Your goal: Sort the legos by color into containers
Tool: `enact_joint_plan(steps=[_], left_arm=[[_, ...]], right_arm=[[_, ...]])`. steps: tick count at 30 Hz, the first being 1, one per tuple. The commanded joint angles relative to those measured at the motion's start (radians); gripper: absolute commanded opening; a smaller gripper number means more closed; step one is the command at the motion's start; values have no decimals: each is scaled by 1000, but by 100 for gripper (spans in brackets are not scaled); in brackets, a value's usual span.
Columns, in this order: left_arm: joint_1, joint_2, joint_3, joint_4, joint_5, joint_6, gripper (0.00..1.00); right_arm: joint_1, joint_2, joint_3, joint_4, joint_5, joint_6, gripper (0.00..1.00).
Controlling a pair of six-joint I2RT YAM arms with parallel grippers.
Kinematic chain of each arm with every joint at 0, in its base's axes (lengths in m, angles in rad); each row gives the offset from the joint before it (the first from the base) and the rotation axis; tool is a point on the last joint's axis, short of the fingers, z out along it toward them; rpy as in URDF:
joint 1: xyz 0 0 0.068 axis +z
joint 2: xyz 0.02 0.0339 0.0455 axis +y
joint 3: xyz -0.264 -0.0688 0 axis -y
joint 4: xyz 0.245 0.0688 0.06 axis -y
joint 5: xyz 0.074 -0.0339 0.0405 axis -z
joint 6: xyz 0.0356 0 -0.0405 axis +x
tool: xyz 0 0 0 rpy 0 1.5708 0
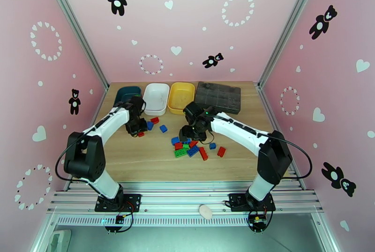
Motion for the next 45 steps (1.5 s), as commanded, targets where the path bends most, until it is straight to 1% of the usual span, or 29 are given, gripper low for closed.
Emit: enact_joint_plan(steps=[1,5,8,10,12,13,14,15,17,19,27,30,32,35,37,39,45], left_arm=[[11,80,167,-28,67,4,26],[15,261,454,-87,93,9,27],[19,423,698,-156,90,12,32],[22,524,847,-208,87,11,40],[25,615,974,-256,79,10,56],[26,641,1011,-274,74,10,63],[26,660,1040,-285,71,11,68],[26,662,1047,-286,72,10,70],[24,630,1008,-265,67,12,71],[21,565,914,-224,56,15,71],[-8,202,389,-55,-5,14,70],[-29,103,216,-14,-31,17,70],[-39,62,124,18,-27,22,70],[-56,44,31,73,-24,46,72],[-68,63,0,106,-32,68,76],[-75,108,-3,121,-35,86,77],[-76,227,30,145,-68,131,76]], right_arm=[[-9,49,83,19,-36,-5,69],[-28,95,175,-5,-52,-12,69],[-44,108,218,-27,-45,-16,68],[-55,102,227,-39,-39,-17,69],[-69,85,220,-48,-31,-17,69],[-72,76,213,-54,-25,-19,69],[-76,65,203,-57,-19,-19,69],[-79,50,190,-60,-11,-22,69],[-86,24,158,-59,-4,-22,69],[-88,-2,123,-53,2,-23,69],[-89,-34,21,-31,-20,-51,69],[-89,-46,0,-26,-27,-57,69],[-89,-56,-13,-23,-30,-57,70],[-87,-79,-39,-16,-34,-51,69],[-86,-91,-55,-14,-36,-47,69],[-85,-102,-66,-17,-38,-44,69],[-83,-132,-76,-37,-21,-38,70]])
